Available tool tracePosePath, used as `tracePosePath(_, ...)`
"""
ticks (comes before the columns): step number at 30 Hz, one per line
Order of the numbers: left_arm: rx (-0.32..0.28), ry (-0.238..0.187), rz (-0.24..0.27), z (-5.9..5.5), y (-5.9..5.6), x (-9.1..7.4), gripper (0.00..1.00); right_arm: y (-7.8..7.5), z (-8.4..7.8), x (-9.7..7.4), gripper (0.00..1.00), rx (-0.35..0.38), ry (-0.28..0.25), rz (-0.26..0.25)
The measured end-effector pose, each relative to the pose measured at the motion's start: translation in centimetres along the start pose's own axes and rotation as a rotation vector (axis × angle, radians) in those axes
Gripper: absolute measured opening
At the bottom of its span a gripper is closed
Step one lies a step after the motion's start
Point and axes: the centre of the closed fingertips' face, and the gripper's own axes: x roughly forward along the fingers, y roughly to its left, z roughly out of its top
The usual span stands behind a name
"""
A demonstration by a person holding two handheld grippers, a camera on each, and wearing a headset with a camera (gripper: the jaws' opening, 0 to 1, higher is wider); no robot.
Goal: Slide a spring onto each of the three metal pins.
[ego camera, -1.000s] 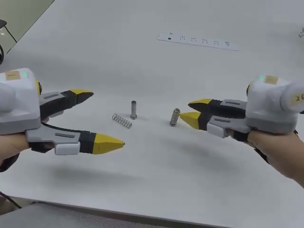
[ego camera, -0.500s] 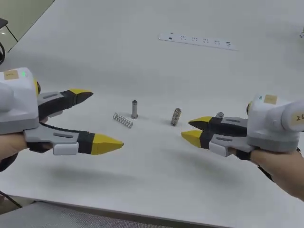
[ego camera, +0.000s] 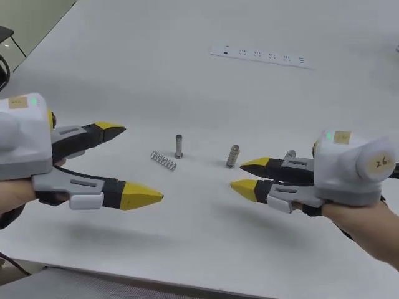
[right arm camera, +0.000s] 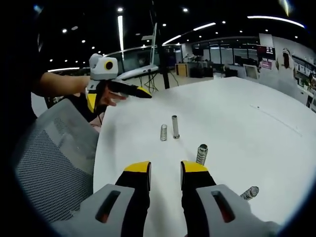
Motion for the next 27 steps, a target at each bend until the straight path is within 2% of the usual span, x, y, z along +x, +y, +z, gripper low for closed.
tracePosePath(6,0.004,0.003,0.001,0.2,0.1,-0.1,0.98,0.6,0.7,1.3,0.24,-0.015,-0.002,0.026)
tracePosePath(12,0.012,0.005,0.003,0.5,0.3,-0.1,0.98,1.6,1.7,3.1,0.22,-0.059,0.004,0.053)
tracePosePath(19,0.012,0.011,0.003,0.4,0.4,0.1,0.98,2.9,2.1,4.8,0.21,-0.123,0.020,0.075)
tracePosePath(27,0.012,0.017,-0.006,0.1,0.2,0.2,0.98,2.9,2.8,6.9,0.19,-0.138,0.024,0.076)
